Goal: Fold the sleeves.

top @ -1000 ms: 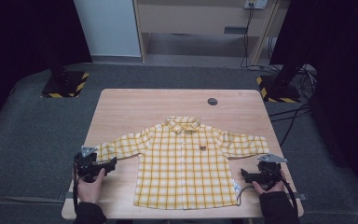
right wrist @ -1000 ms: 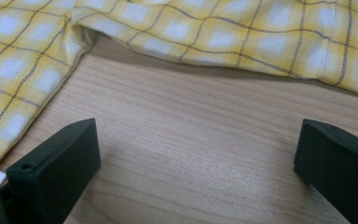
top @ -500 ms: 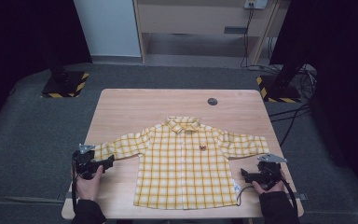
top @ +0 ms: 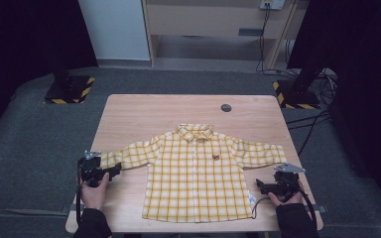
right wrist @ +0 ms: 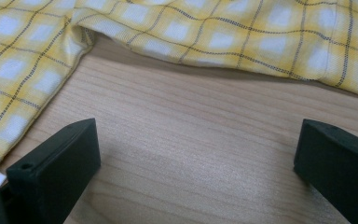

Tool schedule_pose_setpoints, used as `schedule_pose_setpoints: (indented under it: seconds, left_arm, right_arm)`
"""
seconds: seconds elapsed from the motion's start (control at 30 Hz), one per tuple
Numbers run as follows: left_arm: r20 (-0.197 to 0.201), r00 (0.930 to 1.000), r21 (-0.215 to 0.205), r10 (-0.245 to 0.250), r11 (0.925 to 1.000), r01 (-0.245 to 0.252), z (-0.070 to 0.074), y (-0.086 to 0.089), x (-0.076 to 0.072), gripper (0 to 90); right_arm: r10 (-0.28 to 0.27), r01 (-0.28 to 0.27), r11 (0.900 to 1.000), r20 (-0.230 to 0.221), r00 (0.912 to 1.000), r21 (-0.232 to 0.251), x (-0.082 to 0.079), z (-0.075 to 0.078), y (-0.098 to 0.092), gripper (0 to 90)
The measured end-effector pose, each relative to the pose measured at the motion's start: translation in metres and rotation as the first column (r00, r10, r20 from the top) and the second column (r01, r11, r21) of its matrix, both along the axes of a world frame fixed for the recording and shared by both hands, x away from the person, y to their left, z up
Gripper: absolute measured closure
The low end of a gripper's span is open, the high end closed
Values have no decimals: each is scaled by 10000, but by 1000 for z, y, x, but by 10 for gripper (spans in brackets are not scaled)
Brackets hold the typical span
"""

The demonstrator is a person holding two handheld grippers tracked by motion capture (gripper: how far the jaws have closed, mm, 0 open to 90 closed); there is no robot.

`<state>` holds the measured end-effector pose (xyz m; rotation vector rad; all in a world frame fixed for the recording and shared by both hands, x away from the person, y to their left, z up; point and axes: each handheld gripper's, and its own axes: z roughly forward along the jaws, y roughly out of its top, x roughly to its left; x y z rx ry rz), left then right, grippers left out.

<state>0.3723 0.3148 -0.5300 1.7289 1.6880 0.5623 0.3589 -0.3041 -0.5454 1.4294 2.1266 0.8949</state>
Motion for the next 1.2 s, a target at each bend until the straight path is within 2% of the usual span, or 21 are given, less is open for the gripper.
schedule_pose_setpoints:
  seconds: [0.1, 0.43, 0.63, 1.2]
  left_arm:
    - [-72, 10000, 61, -18, 10000, 19, -1, 0, 2, 81]
    - [238, 9997, 213, 6, 9998, -11, -4, 1, 2, 131]
    - [296, 9996, 729, 33, 9973, -54, -5, -3, 1, 168]
    - [468, 9984, 707, 331, 9968, -363, -3, -1, -5, 433]
  right_arm:
    - [2, -2, 10000, 3, 10000, -2, 0, 0, 0, 2]
    - [-2, 2, 10000, -4, 10000, 7, 0, 0, 0, 2]
    - [-2, 2, 10000, -3, 10000, 6, 0, 0, 0, 3]
    - [-3, 3, 10000, -4, 10000, 8, 0, 0, 0, 2]
